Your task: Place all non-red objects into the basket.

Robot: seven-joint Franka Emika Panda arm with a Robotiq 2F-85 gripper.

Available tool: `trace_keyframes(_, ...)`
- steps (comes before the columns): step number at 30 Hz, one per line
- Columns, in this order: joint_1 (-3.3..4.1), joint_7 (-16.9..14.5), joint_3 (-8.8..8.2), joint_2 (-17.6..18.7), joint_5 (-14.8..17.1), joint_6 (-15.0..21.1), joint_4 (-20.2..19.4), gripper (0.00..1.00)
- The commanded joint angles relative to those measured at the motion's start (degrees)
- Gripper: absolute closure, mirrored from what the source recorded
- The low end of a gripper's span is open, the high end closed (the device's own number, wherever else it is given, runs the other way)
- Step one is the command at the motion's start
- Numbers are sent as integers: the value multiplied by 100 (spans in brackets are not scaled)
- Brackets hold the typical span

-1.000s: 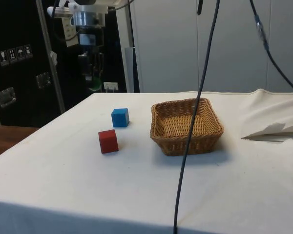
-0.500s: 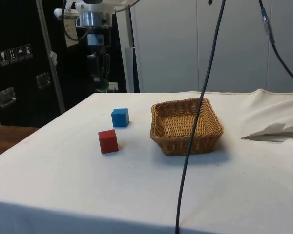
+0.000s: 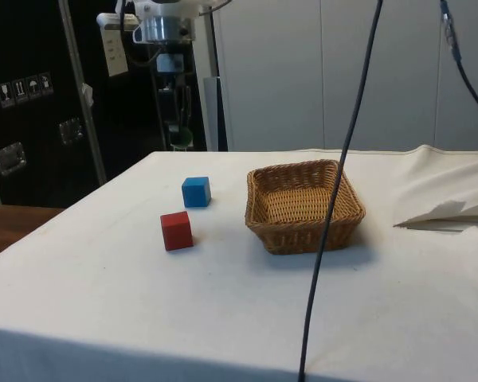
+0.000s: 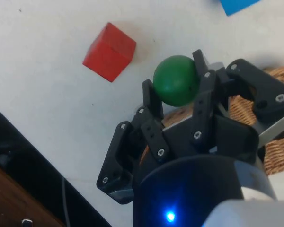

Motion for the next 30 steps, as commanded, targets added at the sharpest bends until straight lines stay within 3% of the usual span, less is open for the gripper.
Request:
trace_keyframes(1,46,34,-40,-92,-97,126,-138,100)
trace_keyframes(3,6,0,0,-86,-63,29,-115,100)
trace_keyframes(4,46,40,-40,-172,-143,149,-252,100)
trace_keyframes(11,34,23,-46,-493,-264,235,-716,100)
trace_keyframes(12,6,0,-17,-453,-201,149,-659,100)
trace_keyframes(13,34,23,-46,-527,-275,246,-768,100)
trace_keyframes(20,29,40,-57,-825,-361,315,-1186,100)
trace_keyframes(21,6,0,-29,-768,-298,223,-1100,100)
trace_keyframes(23,34,46,-63,-900,-372,327,-1283,100)
trace_keyframes(28,34,63,-69,-1089,-401,367,-1564,100)
trace_keyframes(29,6,0,-46,-1037,-321,275,-1490,100)
trace_keyframes(30,34,63,-74,-1123,-407,384,-1621,100)
